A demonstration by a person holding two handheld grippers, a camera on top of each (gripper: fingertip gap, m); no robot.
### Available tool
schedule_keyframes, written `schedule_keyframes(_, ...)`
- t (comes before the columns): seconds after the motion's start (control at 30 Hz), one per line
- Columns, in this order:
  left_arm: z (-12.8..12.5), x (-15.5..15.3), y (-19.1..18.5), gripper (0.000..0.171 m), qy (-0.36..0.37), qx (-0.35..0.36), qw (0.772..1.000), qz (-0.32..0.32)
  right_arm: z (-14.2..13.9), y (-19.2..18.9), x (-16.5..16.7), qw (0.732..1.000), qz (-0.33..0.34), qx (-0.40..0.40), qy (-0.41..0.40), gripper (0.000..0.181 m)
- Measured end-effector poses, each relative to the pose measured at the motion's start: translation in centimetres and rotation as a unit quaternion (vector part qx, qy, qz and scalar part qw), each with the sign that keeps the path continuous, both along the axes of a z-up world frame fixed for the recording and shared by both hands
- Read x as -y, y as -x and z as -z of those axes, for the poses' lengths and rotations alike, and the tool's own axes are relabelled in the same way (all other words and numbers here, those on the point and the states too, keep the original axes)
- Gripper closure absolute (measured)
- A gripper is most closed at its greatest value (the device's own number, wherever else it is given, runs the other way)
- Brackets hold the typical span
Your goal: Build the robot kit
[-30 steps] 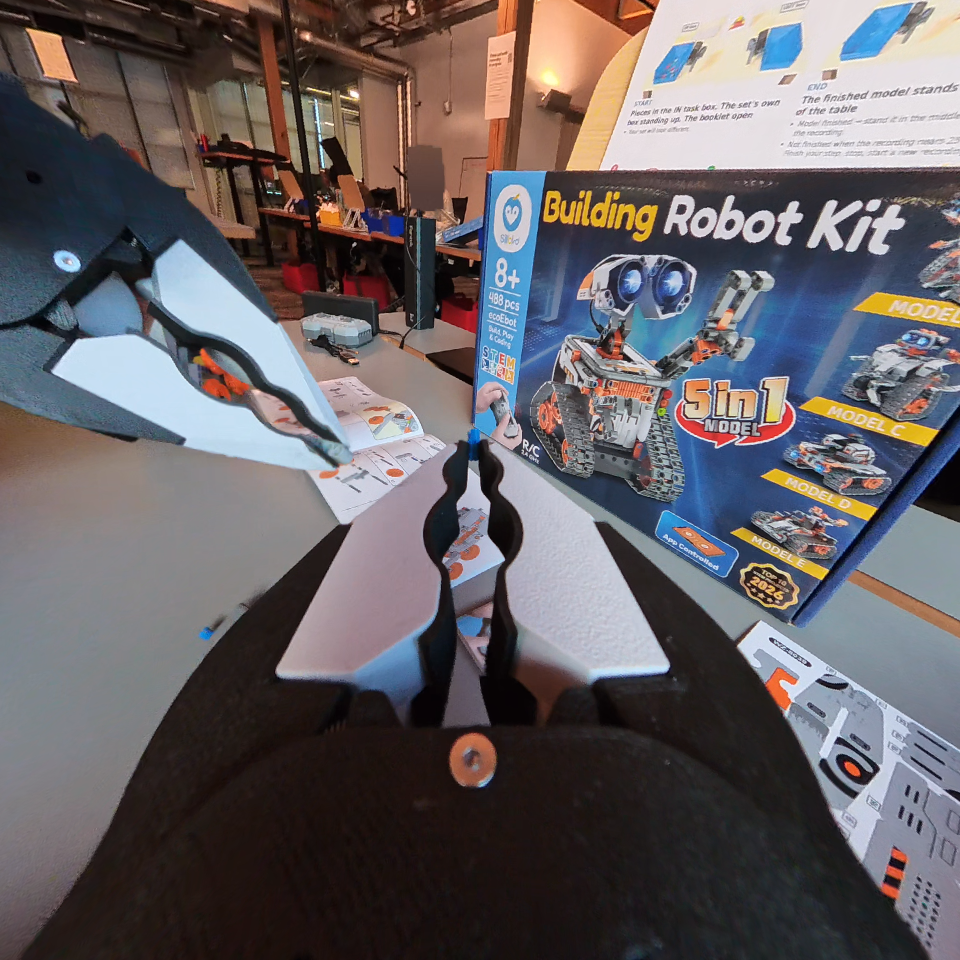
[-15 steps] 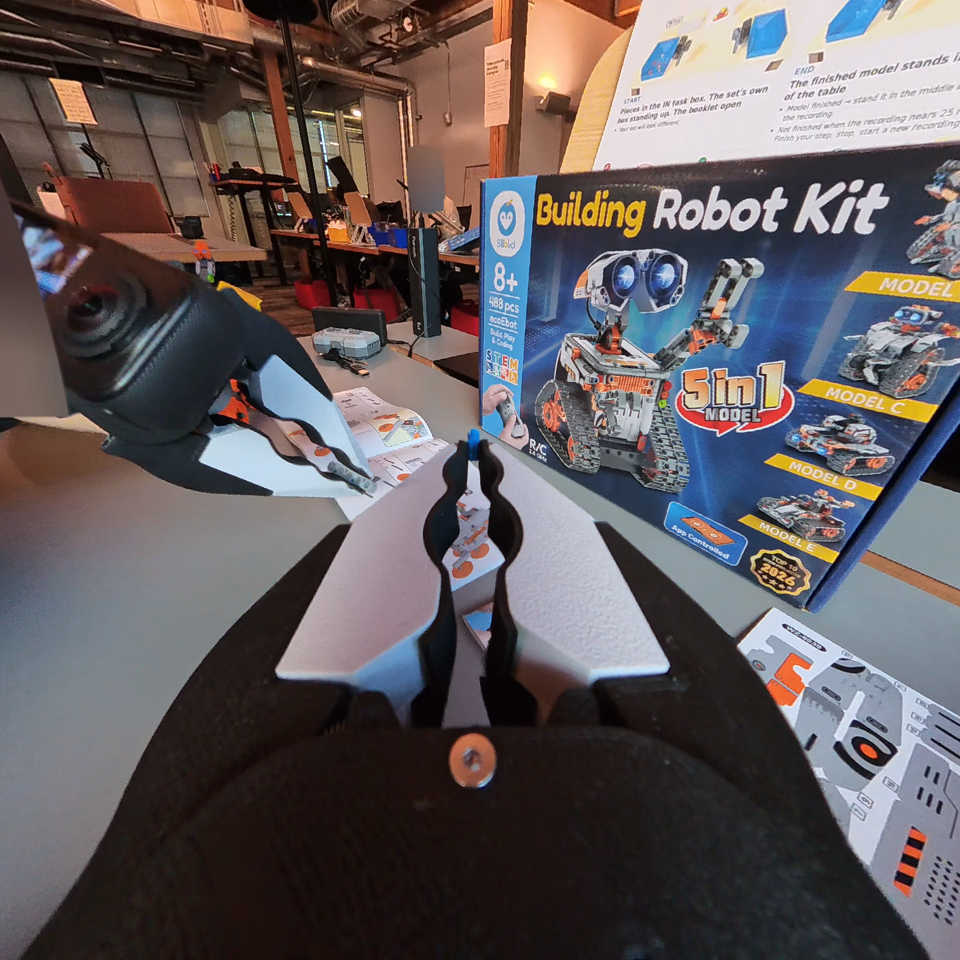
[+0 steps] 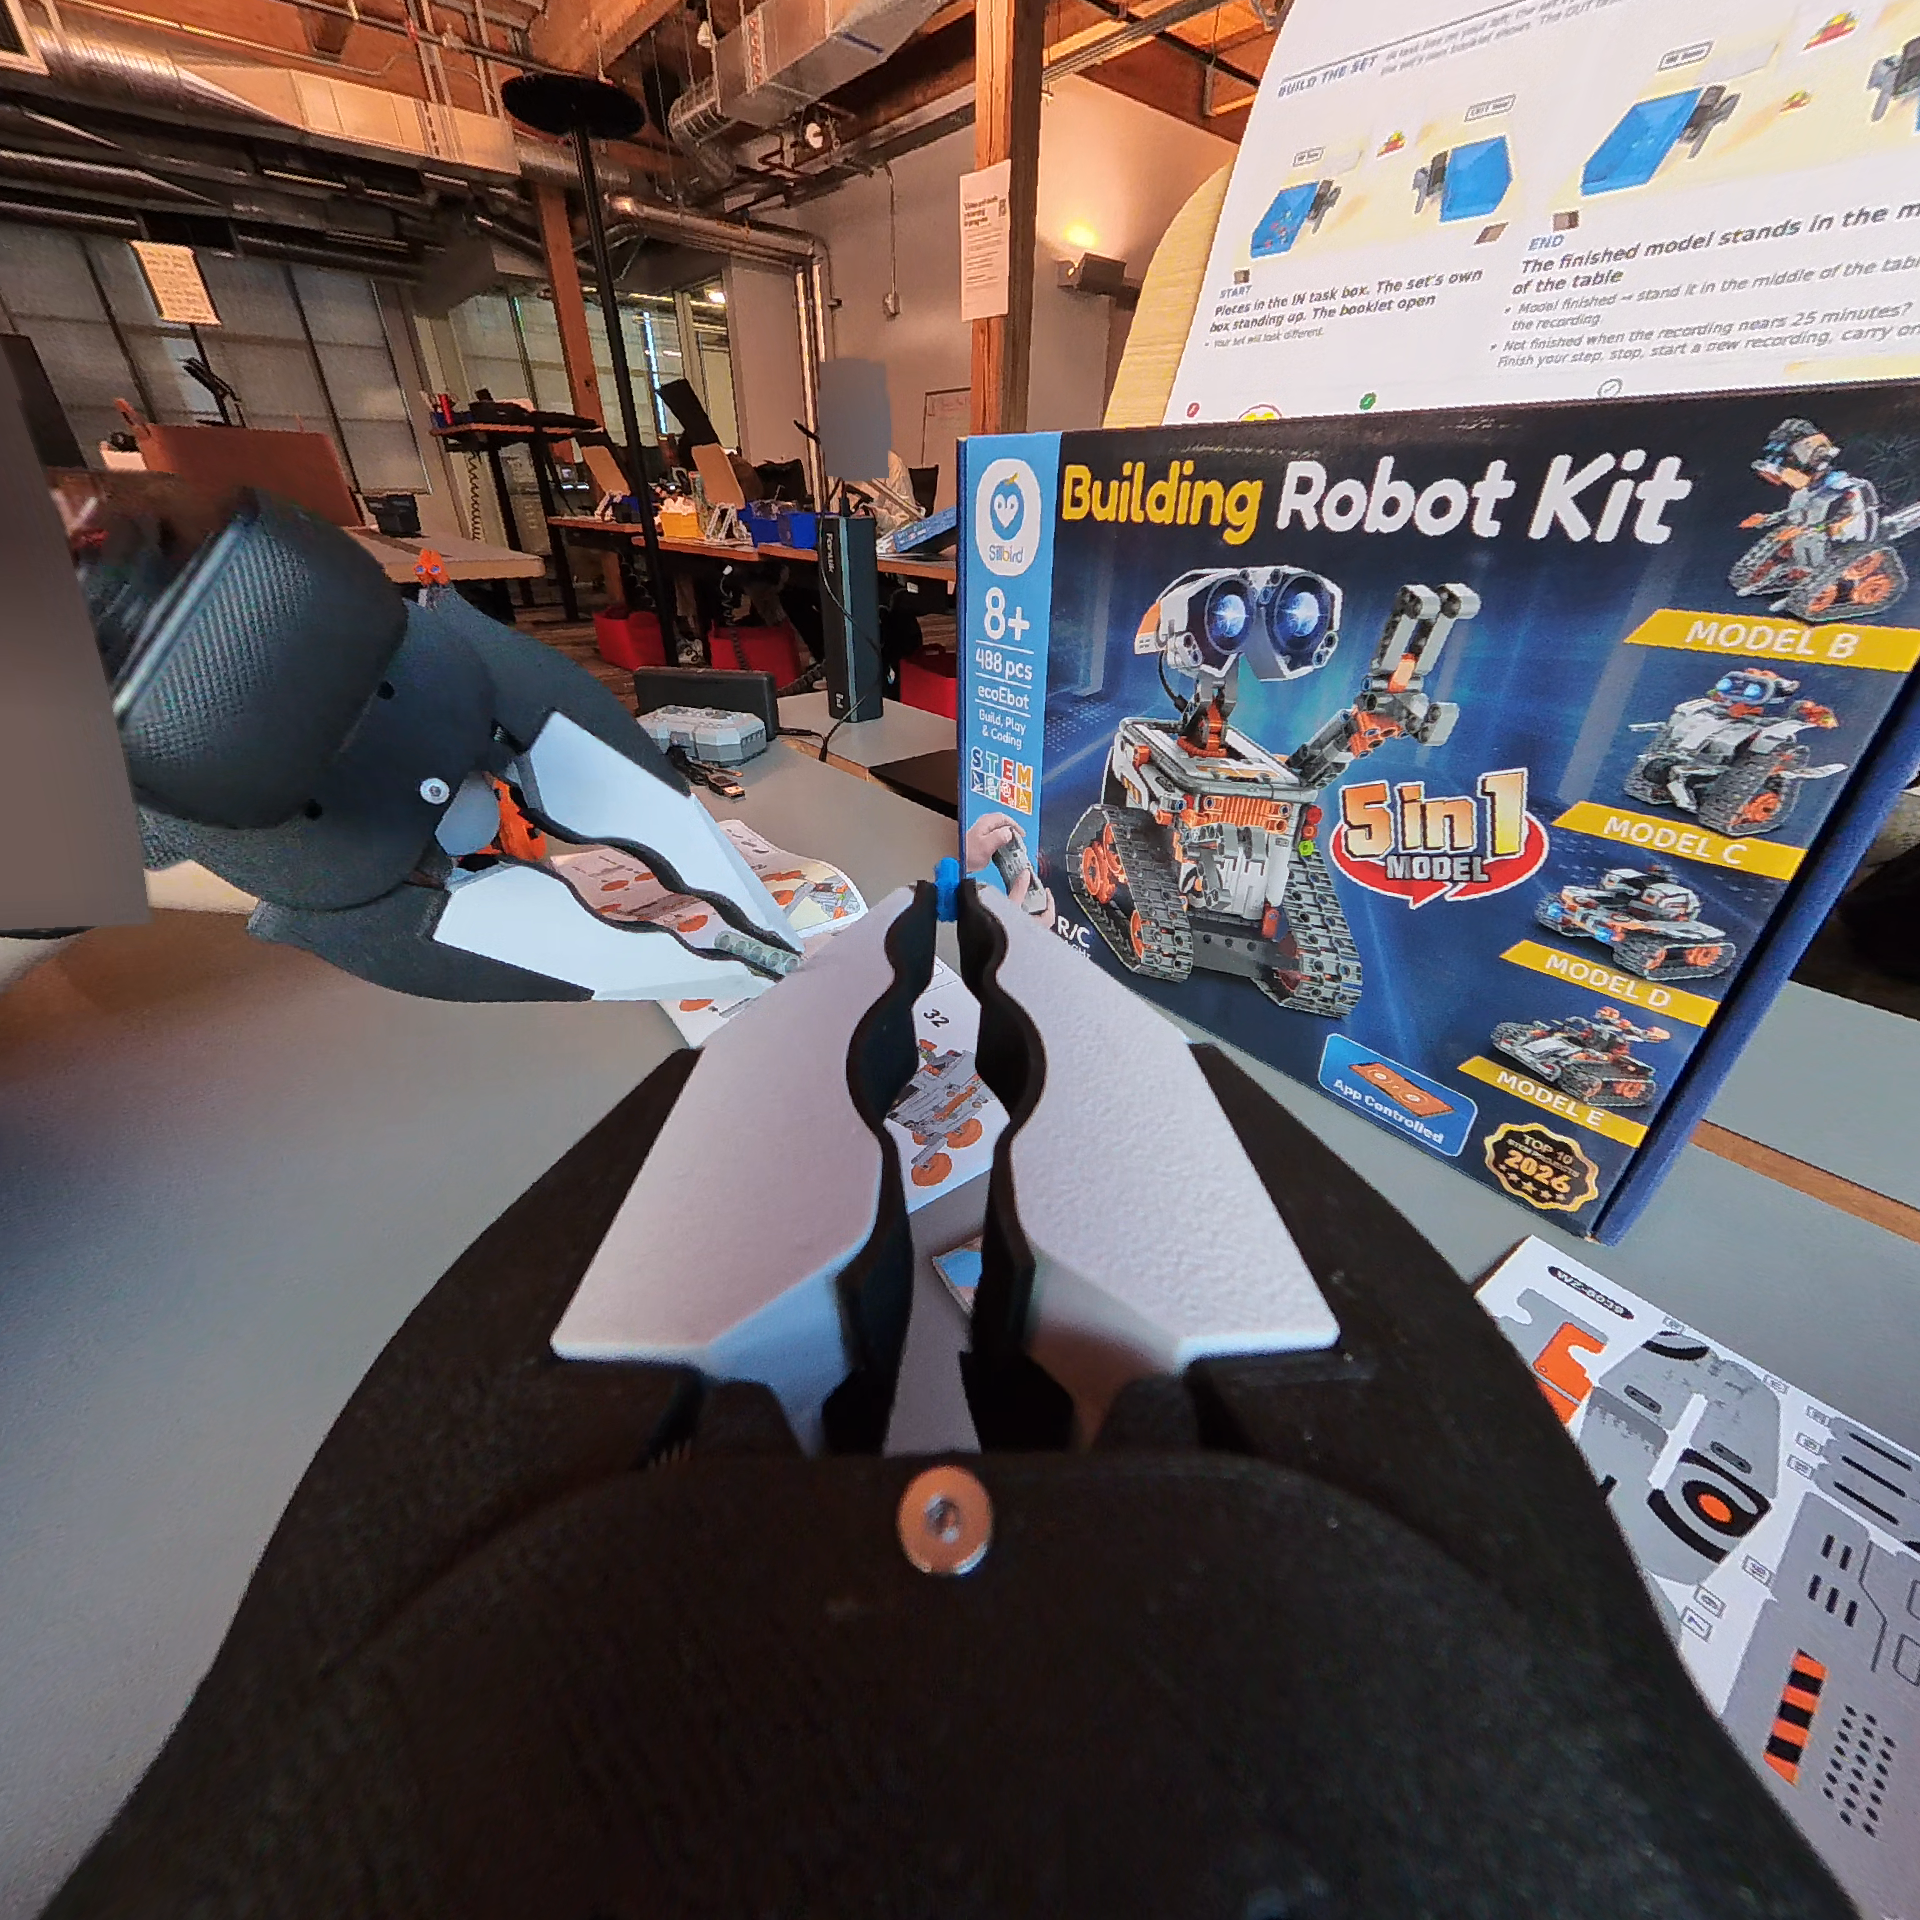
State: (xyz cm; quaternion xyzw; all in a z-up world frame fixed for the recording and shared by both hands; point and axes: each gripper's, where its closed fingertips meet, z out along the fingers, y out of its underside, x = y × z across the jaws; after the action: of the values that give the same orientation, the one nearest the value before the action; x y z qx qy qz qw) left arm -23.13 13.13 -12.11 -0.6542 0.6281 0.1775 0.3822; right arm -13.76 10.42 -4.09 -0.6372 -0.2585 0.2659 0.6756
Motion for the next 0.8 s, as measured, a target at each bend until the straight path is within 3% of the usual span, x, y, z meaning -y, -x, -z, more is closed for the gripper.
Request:
schedule_keyframes(0.4, 0.0, 0.7, -0.8, 0.166, 0.039, 0.043, 0.998, 0.000, -0.1, 0.0, 0.1, 1.000, 0.003, 0.002, -0.004, 0.178)
schedule_keyframes(0.8, 0.9, 0.8, -0.3, 0.167, 0.066, 0.032, 0.997, -0.017, -0.1, 0.2, 0.2, 1.000, -0.001, 0.006, -0.004, 0.178)
